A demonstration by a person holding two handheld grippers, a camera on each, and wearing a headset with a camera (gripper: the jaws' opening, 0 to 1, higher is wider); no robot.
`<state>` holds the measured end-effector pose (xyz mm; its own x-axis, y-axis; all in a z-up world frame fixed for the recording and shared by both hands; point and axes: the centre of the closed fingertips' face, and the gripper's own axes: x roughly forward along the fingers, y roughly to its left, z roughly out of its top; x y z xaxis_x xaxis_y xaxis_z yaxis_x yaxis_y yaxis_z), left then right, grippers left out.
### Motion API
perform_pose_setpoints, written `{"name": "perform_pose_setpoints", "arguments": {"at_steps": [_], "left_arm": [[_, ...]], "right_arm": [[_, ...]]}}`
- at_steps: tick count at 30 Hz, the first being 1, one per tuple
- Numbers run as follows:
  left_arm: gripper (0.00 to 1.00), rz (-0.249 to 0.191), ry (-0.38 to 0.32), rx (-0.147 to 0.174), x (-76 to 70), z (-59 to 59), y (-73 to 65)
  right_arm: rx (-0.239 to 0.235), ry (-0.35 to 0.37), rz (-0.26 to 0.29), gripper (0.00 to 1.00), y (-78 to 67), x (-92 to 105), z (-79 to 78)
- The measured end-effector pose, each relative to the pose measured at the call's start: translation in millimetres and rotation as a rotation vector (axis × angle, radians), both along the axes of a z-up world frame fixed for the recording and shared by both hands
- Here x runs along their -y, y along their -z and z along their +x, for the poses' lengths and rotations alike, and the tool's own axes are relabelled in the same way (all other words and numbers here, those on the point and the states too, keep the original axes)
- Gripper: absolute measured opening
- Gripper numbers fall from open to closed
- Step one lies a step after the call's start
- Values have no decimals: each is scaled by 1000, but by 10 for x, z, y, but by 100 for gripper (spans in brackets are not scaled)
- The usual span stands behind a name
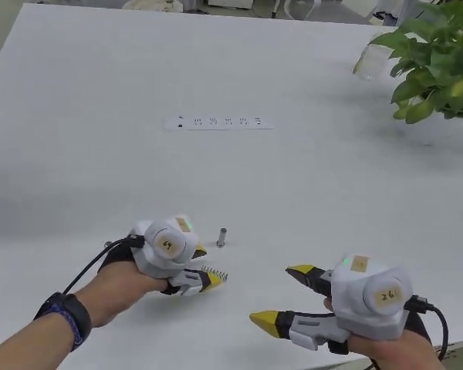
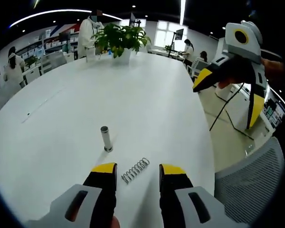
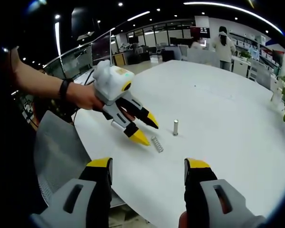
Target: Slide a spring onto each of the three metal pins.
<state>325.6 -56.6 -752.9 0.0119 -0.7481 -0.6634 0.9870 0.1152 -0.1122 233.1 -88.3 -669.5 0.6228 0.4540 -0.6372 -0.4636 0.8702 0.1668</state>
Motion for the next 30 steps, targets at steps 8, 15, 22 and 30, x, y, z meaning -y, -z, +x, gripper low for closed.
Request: {"name": "perform_pose_setpoints", "arguments": {"at_steps": [8,15,22,30], "left_arm": [[23,33,-13,-28,32,-17,172],[18,53,-23,-40,39,-26,263],[14,83,-19,-31,1,-26,333],[9,134,10,5,-116,-72,374]], "right_arm": [[-9,-1,4,59,25,1,0],[-10,-3,5,59,29,0,2],[-11,5,1,59,33,40,-19],[-10,5,3,59,37,25,-30]]}}
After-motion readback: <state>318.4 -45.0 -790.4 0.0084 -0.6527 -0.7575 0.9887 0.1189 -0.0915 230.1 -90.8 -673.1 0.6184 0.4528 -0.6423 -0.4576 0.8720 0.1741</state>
